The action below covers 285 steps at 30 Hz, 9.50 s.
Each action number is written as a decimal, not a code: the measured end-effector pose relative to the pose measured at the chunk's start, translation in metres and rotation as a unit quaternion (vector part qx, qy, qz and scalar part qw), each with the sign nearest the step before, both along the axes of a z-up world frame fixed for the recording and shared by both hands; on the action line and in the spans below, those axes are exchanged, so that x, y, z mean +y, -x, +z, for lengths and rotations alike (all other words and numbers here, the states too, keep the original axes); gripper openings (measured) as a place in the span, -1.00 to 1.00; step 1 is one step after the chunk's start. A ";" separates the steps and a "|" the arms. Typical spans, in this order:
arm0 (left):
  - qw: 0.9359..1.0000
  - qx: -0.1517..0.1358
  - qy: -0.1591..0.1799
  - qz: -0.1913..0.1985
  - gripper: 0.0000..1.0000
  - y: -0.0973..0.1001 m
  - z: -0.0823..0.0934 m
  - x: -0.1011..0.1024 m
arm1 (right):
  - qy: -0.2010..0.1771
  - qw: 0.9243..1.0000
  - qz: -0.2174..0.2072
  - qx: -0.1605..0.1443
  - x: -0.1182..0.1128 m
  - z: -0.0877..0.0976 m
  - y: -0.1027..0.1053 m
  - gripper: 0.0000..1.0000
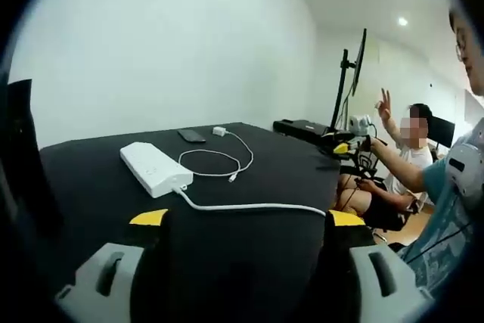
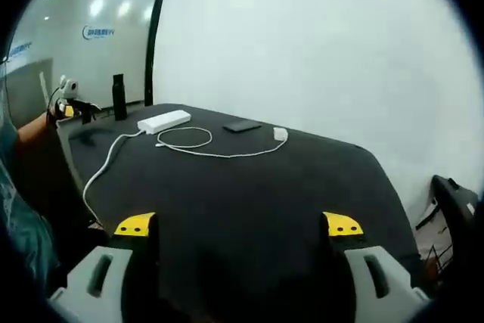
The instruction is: Connect the charging cable to the phone, plug the charger into the socket, and turn on the power strip switch to charge the phone.
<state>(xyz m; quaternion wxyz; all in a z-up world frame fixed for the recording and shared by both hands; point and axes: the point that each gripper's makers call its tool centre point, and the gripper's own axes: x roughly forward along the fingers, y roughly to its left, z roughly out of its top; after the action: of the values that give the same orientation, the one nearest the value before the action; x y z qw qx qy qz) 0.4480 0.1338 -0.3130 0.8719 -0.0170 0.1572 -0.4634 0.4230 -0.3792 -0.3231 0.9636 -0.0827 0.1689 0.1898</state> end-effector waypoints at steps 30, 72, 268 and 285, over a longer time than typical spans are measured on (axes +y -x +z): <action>1.000 -0.001 -0.001 -0.003 0.50 -0.031 0.006 0.004 | -0.006 1.000 0.011 0.026 0.014 0.013 -0.072 0.54; 0.994 0.056 -0.060 -0.074 0.58 -0.260 -0.001 -0.157 | -0.409 0.870 -0.037 0.275 0.146 -0.034 -0.424 0.26; 0.895 0.224 -0.173 -0.346 0.66 -0.074 0.014 -0.171 | 0.082 0.539 0.453 0.705 0.094 -0.087 -0.060 -0.89; 0.904 0.191 -0.169 -0.343 0.63 -0.078 0.024 -0.173 | -0.002 0.759 0.320 0.567 0.092 -0.073 -0.140 -0.54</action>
<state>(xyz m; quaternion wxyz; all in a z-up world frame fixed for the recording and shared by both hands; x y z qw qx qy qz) 0.5265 -0.0387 -0.2888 0.6022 0.0967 0.3930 -0.6881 0.5633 -0.2868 -0.3957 0.5750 -0.0068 0.6476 0.4999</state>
